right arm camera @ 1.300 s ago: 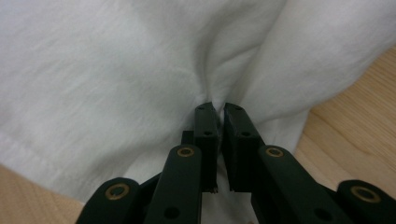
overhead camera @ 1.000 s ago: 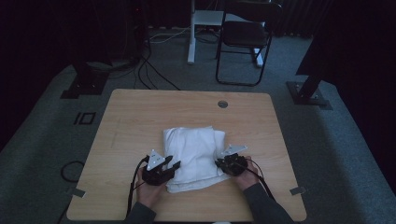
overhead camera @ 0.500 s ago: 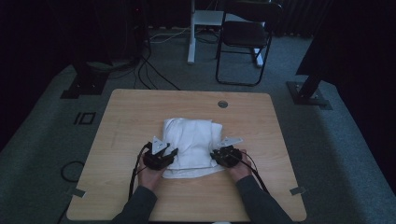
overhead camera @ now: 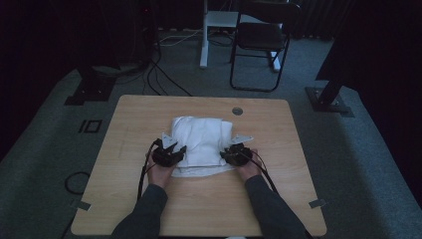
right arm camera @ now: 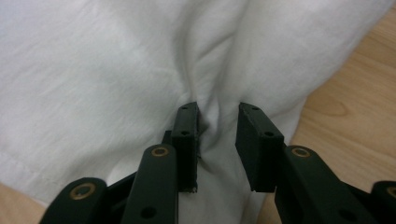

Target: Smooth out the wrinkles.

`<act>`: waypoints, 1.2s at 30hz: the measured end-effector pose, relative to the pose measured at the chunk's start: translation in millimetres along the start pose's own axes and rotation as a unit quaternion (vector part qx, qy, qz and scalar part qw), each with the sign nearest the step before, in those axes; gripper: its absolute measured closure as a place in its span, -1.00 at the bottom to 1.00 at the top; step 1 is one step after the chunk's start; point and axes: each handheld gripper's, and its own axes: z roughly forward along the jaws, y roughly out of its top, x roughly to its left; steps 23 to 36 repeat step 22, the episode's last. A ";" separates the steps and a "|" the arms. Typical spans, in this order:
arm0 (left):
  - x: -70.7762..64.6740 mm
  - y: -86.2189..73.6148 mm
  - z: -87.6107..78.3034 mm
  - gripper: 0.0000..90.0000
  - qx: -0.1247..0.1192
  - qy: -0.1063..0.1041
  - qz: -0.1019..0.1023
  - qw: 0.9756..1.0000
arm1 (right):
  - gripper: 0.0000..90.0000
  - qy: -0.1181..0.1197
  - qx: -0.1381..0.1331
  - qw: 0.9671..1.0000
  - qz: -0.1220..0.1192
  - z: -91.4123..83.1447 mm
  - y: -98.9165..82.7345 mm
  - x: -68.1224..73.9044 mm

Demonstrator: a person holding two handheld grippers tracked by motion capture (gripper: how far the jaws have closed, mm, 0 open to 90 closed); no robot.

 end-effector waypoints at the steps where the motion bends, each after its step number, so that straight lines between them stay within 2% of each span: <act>1: 0.7 0.8 0.4 0.25 0.001 0.000 -0.003 1.000 | 0.46 -0.002 0.001 1.000 0.004 1.4 1.7 -1.7; 3: 1.8 2.0 -0.6 0.22 -0.001 -0.004 -0.015 1.000 | 0.28 -0.012 0.002 1.000 0.001 2.1 3.0 -3.0; 5: 4.6 4.1 -6.1 0.14 -0.012 -0.008 -0.027 1.000 | 0.04 -0.019 0.003 1.000 0.016 -0.9 3.0 -6.2; 7: 8.7 7.5 -17.8 0.07 -0.032 -0.010 -0.039 0.999 | -0.20 -0.016 -0.017 0.999 0.044 -13.0 3.0 -10.9; 9: 12.9 11.3 -32.6 0.03 -0.053 -0.014 -0.048 0.997 | -0.32 -0.007 -0.040 0.998 0.057 -27.5 2.4 -12.9; 11: 15.9 14.5 -47.2 0.02 -0.069 -0.012 -0.046 0.996 | -0.37 -0.009 -0.061 0.997 0.054 -44.7 0.5 -12.0; 14: 19.7 16.0 -65.4 0.01 -0.079 -0.009 -0.039 0.996 | -0.39 -0.019 -0.076 0.996 0.047 -66.7 -5.3 -10.5; 16: 22.3 14.8 -76.0 0.01 -0.085 -0.005 -0.033 0.996 | -0.39 -0.018 -0.083 0.995 0.048 -78.1 -11.1 -11.7; 19: 26.5 12.5 -84.7 0.00 -0.090 -0.005 -0.036 0.995 | -0.40 -0.022 -0.083 0.995 0.051 -90.6 -20.0 -14.3; 22: 30.9 10.3 -88.7 0.00 -0.091 -0.002 -0.041 0.995 | -0.40 -0.028 -0.078 0.995 0.052 -96.1 -27.1 -18.0; 36: 30.9 10.3 -88.7 0.00 -0.091 -0.002 -0.041 0.995 | -0.40 -0.028 -0.078 0.995 0.052 -96.1 -27.1 -18.0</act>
